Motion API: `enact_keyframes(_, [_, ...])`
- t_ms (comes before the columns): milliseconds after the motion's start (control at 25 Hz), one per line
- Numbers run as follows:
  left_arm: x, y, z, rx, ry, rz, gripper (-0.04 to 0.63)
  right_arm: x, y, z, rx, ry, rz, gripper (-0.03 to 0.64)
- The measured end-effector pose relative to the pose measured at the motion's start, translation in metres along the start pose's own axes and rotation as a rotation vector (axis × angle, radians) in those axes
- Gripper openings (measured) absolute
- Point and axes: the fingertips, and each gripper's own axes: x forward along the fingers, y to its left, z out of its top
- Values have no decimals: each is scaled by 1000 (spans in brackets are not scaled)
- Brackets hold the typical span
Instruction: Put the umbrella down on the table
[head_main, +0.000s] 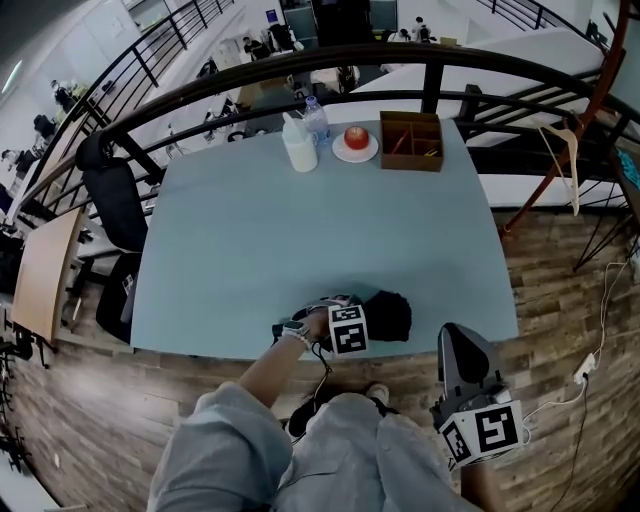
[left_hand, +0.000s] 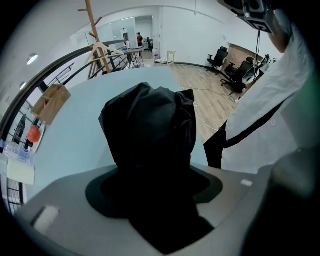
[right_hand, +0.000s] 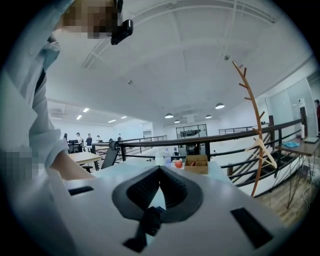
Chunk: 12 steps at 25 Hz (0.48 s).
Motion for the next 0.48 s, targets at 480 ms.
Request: enact_keyframes(480, [-20,9,0,-28,-86,106,295,-3,10,2,-11,-10,48,-5])
